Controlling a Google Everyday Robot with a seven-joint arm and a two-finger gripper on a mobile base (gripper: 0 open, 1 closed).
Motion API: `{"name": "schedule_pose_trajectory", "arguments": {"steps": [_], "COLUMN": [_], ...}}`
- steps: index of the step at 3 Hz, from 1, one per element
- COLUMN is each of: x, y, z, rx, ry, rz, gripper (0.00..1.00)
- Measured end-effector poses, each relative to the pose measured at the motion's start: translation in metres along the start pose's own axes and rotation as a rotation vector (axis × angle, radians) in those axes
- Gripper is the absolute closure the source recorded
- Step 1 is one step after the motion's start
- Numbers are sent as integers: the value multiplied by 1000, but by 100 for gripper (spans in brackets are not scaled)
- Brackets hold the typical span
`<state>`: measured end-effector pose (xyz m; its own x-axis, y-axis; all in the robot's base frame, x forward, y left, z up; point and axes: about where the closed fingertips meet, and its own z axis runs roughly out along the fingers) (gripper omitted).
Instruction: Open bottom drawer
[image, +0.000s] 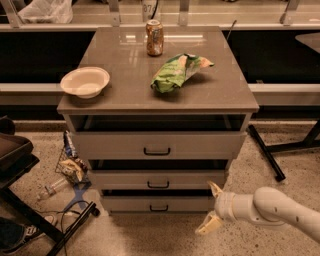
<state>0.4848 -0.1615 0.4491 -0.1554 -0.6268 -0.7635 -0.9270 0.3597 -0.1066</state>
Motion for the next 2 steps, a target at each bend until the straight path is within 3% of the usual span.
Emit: {"name": "schedule_pose_trajectory", "arguments": {"steps": [2], "x": [88], "y": [16], "z": [70], "rx": [-43], "ry": [-85], "rz": [22], "gripper": [0]}}
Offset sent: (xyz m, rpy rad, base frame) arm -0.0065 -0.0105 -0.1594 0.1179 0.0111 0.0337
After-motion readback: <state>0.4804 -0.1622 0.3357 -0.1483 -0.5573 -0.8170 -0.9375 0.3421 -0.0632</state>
